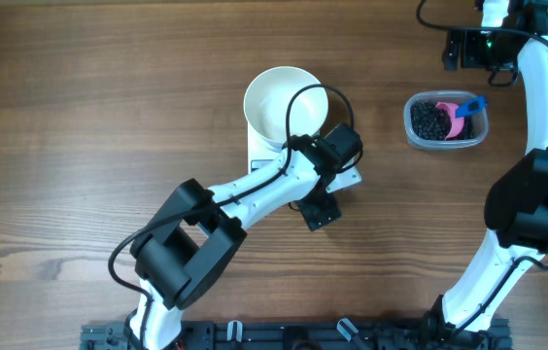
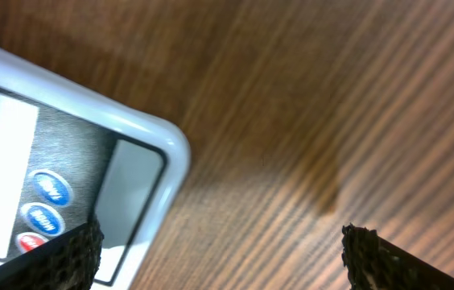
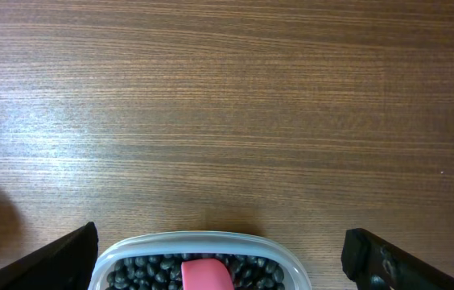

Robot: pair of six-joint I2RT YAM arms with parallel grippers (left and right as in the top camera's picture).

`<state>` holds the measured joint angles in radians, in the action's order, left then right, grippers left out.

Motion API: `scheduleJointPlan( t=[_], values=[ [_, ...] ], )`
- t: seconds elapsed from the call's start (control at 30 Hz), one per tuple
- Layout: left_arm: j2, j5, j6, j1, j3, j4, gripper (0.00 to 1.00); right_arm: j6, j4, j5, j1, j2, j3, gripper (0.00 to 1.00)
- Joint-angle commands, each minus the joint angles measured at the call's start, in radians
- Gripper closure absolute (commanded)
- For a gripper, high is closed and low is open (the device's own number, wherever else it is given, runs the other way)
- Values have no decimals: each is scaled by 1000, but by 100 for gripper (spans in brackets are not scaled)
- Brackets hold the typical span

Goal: Scoop item into bowl and weigh 150g on scale

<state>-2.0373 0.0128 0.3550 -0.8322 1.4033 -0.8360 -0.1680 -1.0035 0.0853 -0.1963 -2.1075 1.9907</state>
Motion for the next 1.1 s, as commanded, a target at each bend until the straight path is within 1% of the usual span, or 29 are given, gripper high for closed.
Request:
scheduleJointPlan(
  t=[0.0,0.13,0.5,0.53,0.6,0.77,0.83,0.9,1.0,1.07],
  values=[
    [-119,15,-49,11,-59,-2,0,13,3,-6,0,26,17,0],
    [-119,4,-45,10,-59,-17,0,13,3,-6,0,26,16,0],
    [-143,12,-50,11,-59,10,0,13,3,-6,0,26,17,0],
    [-144,17,-50,11,-59,14,0,13,3,-6,0,26,17,0],
    [-148,87,-104,13,-59,48,0,13,3,-6,0,26,16,0],
    [-139,97,-108,11,-58,58,0,13,3,-6,0,26,17,0],
    [-91,87,-154,-1,-58,54,0,13,3,-6,0,26,17,0],
    [-14,38,-163,-12,-58,43,0,13,3,-6,0,26,16,0],
    [142,19,-262,-26,-58,8,0,13,3,-6,0,26,16,0],
    [230,-13,-294,-25,-58,-33,0,13,3,-6,0,26,16,0]
  ],
)
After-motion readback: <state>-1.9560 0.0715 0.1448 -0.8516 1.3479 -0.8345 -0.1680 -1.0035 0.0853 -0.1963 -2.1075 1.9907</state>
